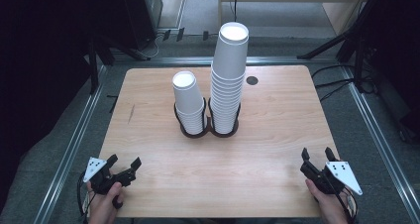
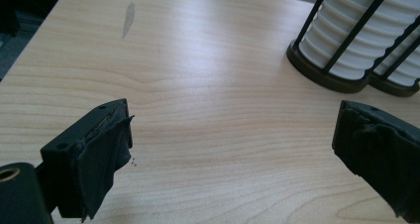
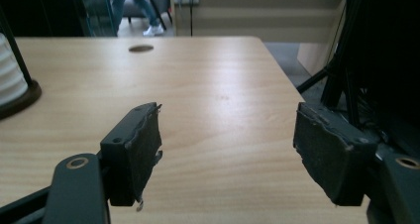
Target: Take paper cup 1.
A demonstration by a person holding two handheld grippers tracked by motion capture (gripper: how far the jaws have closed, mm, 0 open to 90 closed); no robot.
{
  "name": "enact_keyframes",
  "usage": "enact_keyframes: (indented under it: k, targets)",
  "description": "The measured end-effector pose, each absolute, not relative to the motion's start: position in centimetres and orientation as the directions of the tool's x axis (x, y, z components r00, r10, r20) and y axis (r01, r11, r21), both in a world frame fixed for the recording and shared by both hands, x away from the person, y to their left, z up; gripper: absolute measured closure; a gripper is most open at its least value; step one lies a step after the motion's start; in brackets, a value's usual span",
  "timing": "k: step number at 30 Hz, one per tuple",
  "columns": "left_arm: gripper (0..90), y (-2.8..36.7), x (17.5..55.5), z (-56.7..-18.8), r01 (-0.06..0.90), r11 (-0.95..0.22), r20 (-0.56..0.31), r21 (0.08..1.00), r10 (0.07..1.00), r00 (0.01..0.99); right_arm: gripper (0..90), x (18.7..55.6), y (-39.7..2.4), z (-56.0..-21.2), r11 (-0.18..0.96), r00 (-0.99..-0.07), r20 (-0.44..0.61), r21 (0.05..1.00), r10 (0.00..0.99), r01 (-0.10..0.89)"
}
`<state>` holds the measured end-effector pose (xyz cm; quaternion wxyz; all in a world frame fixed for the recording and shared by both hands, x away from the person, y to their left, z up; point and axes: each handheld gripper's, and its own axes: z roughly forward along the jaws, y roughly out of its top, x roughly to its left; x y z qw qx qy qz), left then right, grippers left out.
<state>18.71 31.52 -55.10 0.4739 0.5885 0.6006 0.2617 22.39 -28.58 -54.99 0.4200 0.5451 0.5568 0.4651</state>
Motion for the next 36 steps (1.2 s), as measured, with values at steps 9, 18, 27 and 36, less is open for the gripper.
enact_keyframes:
  k: [9, 18, 27, 36]
  targets:
    - [1.0, 31.0, 18.7, -54.5, 0.456, 0.168, -0.287, 0.874, 0.935, 0.206, 13.8, 22.3, -27.5, -53.2, 0.001, -0.142, 0.034, 0.97, 0.989, 0.242]
    - [0.0, 29.9, 19.0, -53.8, 0.457, 0.203, -0.349, 0.866, 0.9, 0.262, 13.7, 22.6, -26.7, -51.3, -0.057, -0.149, 0.093, 0.971, 0.985, 0.231]
    - [0.0, 27.8, 20.1, -52.5, 0.477, 0.127, -0.285, 0.87, 0.918, 0.277, 13.7, 23.2, -25.6, -48.8, -0.073, -0.144, 0.101, 0.98, 0.984, 0.186]
    - [0.0, 25.4, 21.1, -51.5, 0.465, 0.038, -0.215, 0.884, 0.917, 0.335, 13.7, 24.3, -23.9, -46.4, -0.03, -0.207, 0.064, 0.986, 0.976, 0.163]
